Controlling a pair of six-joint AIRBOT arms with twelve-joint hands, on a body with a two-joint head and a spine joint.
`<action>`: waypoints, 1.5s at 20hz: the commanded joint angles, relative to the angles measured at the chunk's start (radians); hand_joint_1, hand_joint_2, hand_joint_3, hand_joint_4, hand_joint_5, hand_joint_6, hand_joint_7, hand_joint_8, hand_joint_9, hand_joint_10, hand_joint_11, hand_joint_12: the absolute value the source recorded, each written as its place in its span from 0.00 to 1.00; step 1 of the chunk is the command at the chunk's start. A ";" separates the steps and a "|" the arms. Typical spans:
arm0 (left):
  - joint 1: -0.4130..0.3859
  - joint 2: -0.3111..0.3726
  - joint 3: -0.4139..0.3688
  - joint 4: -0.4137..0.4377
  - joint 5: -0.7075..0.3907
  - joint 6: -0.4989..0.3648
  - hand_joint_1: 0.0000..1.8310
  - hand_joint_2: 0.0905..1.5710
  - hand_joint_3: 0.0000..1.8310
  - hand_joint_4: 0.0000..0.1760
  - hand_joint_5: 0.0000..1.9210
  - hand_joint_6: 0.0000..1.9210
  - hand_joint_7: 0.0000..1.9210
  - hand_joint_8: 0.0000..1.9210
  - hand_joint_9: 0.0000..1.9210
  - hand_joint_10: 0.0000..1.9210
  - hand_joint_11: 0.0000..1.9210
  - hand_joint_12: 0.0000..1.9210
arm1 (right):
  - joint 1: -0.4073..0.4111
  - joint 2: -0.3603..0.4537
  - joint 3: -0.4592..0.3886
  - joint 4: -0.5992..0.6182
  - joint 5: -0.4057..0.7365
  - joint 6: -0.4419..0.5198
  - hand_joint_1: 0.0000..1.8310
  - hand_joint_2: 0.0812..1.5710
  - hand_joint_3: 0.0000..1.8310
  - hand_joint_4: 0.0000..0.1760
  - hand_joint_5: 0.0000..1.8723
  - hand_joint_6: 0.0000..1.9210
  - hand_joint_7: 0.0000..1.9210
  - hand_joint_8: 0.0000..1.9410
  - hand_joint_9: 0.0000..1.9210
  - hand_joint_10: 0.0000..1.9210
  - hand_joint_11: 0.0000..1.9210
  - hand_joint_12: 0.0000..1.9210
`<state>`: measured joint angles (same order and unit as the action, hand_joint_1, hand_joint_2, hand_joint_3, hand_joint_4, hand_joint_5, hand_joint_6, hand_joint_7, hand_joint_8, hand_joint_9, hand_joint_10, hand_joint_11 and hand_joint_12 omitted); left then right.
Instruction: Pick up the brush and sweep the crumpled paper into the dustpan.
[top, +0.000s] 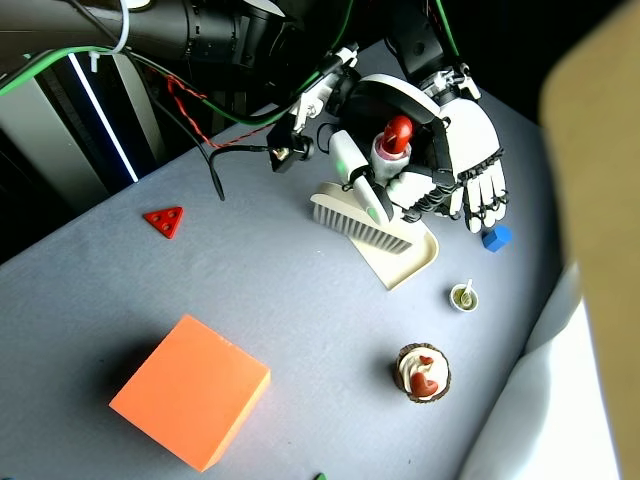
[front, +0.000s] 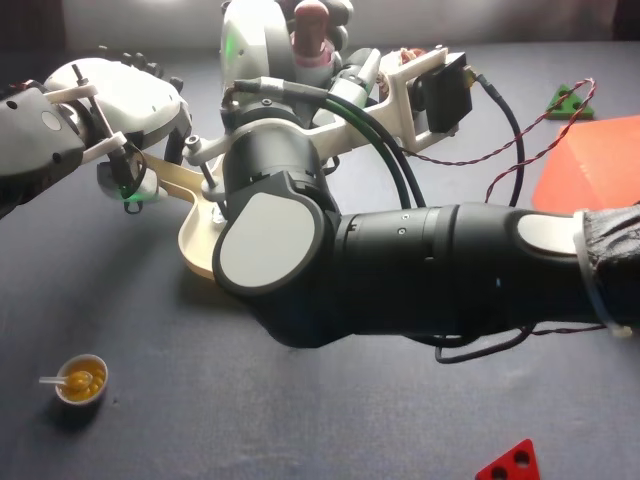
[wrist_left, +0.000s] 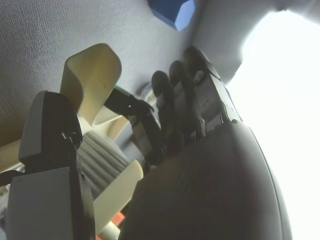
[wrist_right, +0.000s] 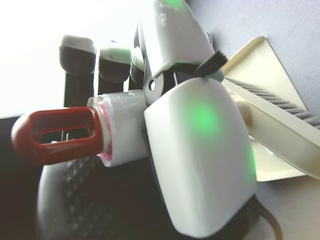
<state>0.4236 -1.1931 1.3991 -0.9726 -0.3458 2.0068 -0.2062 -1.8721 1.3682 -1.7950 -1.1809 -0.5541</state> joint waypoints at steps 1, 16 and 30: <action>-0.012 0.009 0.006 0.028 -0.082 0.001 0.61 0.71 0.00 0.00 0.48 0.55 0.21 0.00 0.15 0.00 0.11 0.12 | 0.020 0.003 0.007 -0.119 -0.044 -0.010 0.84 0.75 0.00 1.00 0.52 1.00 0.56 1.00 0.54 1.00 0.50 1.00; -0.021 0.008 0.009 0.032 -0.078 0.001 0.61 0.71 0.00 0.00 0.48 0.55 0.20 0.00 0.15 0.00 0.12 0.15 | 0.039 -0.069 0.104 -0.120 -0.030 0.038 0.83 0.76 0.00 1.00 0.52 1.00 0.59 1.00 0.56 1.00 0.47 1.00; -0.022 0.008 0.016 0.037 -0.072 0.001 0.61 0.71 0.00 0.00 0.48 0.55 0.20 0.00 0.14 0.00 0.10 0.16 | 0.046 -0.114 0.156 -0.138 -0.019 0.074 0.83 0.74 0.00 1.00 0.53 1.00 0.59 1.00 0.56 1.00 0.51 1.00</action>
<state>0.4145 -1.1934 1.4082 -0.9604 -0.3347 2.0064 -0.1776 -1.9896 1.5211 -1.8179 -1.1522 -0.4675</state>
